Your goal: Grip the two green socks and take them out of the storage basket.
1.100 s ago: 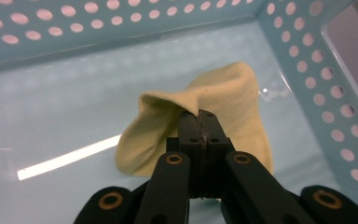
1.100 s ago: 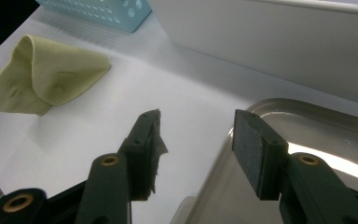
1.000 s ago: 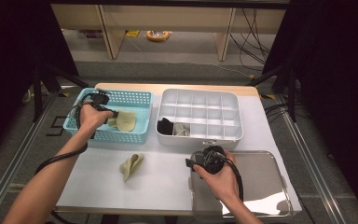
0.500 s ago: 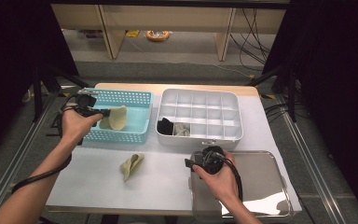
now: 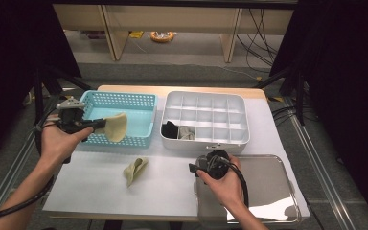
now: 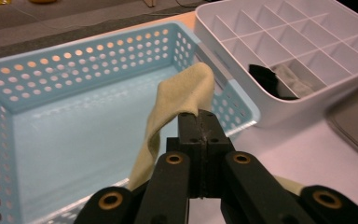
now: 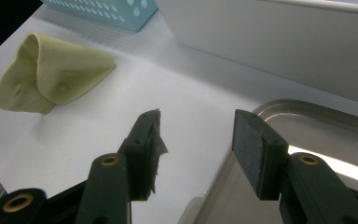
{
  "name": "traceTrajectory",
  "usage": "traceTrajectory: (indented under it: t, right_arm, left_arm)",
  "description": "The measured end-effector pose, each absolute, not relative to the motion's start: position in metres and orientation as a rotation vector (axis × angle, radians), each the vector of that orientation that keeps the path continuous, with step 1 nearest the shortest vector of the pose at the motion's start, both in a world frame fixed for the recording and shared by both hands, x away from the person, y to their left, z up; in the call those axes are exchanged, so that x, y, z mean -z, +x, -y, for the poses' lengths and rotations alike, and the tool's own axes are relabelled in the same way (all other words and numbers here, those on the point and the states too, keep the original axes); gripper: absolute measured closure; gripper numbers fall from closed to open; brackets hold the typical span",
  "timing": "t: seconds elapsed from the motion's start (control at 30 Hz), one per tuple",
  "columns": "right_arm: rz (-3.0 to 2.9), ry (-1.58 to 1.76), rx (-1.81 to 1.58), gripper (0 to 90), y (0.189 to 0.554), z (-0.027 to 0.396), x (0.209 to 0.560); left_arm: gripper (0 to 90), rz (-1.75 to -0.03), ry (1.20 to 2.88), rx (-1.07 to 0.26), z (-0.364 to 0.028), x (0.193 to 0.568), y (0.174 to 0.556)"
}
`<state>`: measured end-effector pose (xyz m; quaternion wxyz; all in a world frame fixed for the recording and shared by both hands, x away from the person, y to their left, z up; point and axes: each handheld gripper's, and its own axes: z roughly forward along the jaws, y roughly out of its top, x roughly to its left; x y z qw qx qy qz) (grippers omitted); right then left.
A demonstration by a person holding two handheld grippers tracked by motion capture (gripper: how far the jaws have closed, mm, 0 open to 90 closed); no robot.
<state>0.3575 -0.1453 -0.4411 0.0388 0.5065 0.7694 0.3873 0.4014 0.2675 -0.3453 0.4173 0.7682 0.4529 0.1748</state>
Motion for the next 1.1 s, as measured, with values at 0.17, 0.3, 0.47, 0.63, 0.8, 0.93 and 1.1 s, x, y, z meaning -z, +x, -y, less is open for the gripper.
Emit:
traceTrajectory:
  t: [0.17,0.3,0.47,0.63,0.8,0.93,1.1]
  right_arm:
    - [-2.362,1.543,-1.182,52.2,0.357,0.145,0.441]
    - [-2.369,1.546,-1.17,52.2,0.357,0.143,0.442]
    - [-2.377,1.529,-1.176,52.2,0.357,0.141,0.442]
    - [-2.365,1.55,-1.179,52.2,0.357,0.141,0.442]
    - [-2.369,1.546,-1.152,52.2,0.357,0.141,0.442]
    - [-2.373,1.553,-1.173,52.2,0.356,0.14,0.443]
    - [-2.353,1.535,-1.181,52.1,0.357,0.14,0.444]
  left_arm:
    - [89.6,-1.109,1.936,-0.425,-0.269,0.347,0.382]
    - [89.6,-1.091,1.949,-0.375,-0.27,0.348,0.372]
    - [89.6,-1.077,1.933,-0.364,-0.263,0.353,0.366]
    - [89.6,-1.055,1.946,-0.336,-0.256,0.357,0.364]
    - [89.5,-1.068,1.976,-0.327,-0.256,0.364,0.366]
    - [89.5,-1.097,2.004,-0.314,-0.259,0.377,0.368]
    - [89.4,-1.158,2.068,-0.323,-0.268,0.398,0.369]
